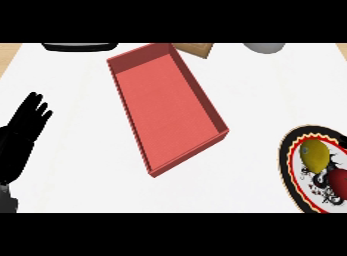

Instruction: Pick the tomato from the plate and place it in the cardboard box

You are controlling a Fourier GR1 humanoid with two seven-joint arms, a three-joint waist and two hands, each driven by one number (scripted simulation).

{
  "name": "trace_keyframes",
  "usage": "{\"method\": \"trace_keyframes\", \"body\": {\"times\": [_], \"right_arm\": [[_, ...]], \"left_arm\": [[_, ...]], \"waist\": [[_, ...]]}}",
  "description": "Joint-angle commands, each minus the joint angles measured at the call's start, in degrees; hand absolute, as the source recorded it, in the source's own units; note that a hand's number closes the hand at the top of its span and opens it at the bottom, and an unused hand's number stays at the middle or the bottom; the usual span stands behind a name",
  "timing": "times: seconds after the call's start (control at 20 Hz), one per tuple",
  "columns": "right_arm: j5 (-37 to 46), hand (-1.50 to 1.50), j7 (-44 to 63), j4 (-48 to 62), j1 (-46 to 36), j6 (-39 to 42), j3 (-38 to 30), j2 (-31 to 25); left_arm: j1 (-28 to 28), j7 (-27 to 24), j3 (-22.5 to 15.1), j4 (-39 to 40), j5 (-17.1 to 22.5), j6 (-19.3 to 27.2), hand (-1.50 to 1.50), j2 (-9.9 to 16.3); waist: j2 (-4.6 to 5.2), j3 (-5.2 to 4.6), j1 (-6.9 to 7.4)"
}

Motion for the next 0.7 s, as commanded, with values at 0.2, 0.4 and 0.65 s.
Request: {"method": "trace_keyframes", "body": {"times": [0.2,0.4,0.65], "right_arm": [[6.62,-1.50,-1.85,2.28,0.03,-0.69,-0.07,1.96],[8.92,-1.50,-3.70,4.57,-0.83,-0.94,-0.52,2.78],[12.33,-1.50,-2.14,5.23,-1.78,-1.29,1.95,5.65]], "left_arm": [[1.35,0.68,-2.05,-3.46,-4.18,1.98,0.00,-3.95],[0.05,1.72,2.07,-1.21,-2.14,-1.43,0.00,-1.34],[1.45,3.09,-0.14,-5.49,-3.78,0.00,0.00,-4.03]], "waist": [[-0.02,0.01,0.00],[0.01,0.00,0.01],[-0.01,0.01,0.18]]}}
